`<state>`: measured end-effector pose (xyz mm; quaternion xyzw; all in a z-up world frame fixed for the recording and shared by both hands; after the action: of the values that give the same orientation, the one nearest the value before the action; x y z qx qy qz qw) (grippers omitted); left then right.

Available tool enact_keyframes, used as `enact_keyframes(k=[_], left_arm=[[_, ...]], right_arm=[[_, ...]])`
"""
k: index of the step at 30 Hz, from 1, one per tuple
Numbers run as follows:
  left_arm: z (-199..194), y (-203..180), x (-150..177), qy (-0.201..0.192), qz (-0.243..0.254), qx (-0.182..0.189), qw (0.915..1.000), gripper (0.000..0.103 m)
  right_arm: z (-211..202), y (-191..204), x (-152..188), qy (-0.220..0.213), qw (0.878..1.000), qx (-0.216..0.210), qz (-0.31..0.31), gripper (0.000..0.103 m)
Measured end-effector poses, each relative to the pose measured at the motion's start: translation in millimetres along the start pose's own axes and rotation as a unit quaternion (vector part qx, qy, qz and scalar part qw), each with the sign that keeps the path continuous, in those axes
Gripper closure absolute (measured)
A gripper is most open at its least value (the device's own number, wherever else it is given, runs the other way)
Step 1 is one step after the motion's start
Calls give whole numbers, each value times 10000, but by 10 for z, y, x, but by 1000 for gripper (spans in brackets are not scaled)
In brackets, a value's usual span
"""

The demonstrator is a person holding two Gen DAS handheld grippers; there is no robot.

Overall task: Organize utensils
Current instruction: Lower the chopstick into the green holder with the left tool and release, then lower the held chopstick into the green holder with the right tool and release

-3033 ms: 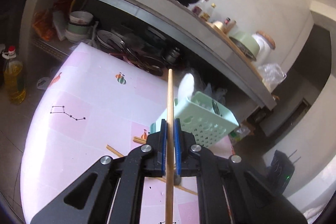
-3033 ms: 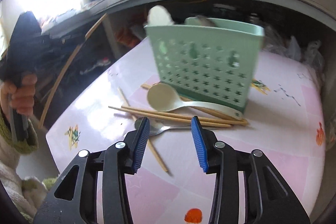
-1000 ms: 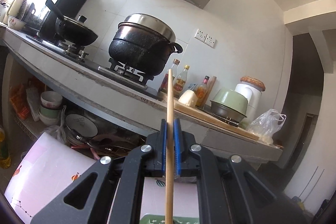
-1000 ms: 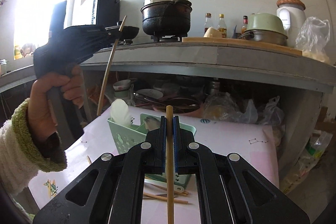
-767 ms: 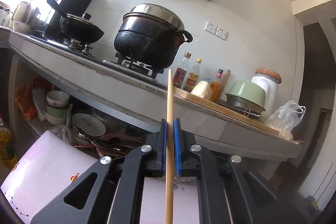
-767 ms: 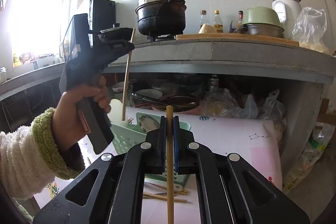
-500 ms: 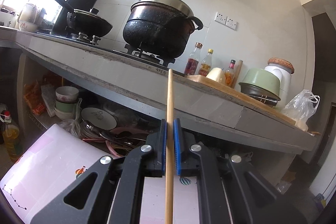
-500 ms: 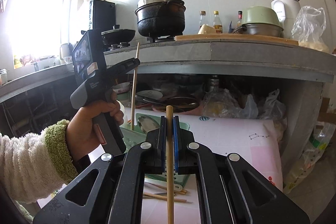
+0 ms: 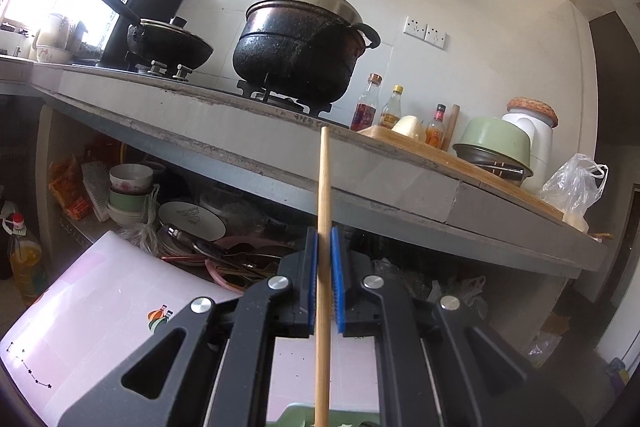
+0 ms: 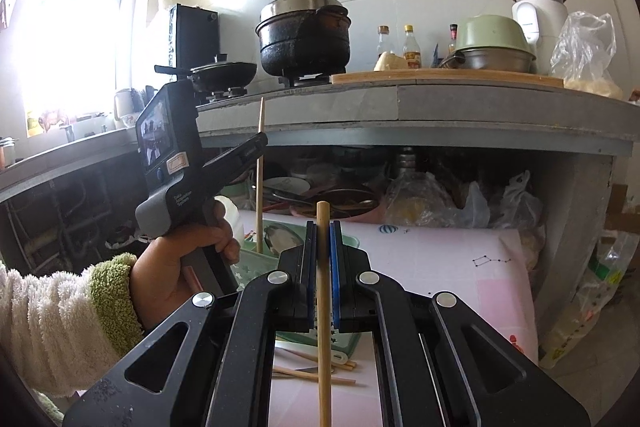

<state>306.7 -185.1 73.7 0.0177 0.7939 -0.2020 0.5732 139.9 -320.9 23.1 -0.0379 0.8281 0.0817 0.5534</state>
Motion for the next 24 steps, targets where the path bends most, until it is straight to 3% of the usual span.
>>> enact_keyframes(k=[5, 14, 16, 18, 24], left_arm=[[-204, 14, 94, 19, 84, 113, 9999, 97], [-472, -64, 500, 739, 484, 415, 9952, 93], [-523, -67, 576, 892, 539, 449, 9935, 68], [-590, -51, 634, 959, 523, 454, 9930, 54], [-830, 19, 708, 996, 551, 528, 9921, 39]], right_arm=[[-19, -28, -1, -3, 10000, 27, 40, 99], [-22, 2, 6, 11, 10000, 10, 81, 99], [-24, 9, 9, 27, 10000, 19, 71, 99], [-36, 15, 9, 28, 10000, 37, 67, 99], [-114, 22, -63, -27, 9999, -66, 129, 99]])
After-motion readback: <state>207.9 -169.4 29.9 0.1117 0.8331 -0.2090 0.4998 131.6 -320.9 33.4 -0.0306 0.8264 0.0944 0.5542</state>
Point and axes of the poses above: each gripper's, at about its wrist camera, not at the fingertips, and z roughly the way its jaws point, y to its left, x to its underside, the point moved 9 cm from there along z, roughly the way its jaws point, and after that the axes turned 9 degrees about y, right-handed, at the moved point
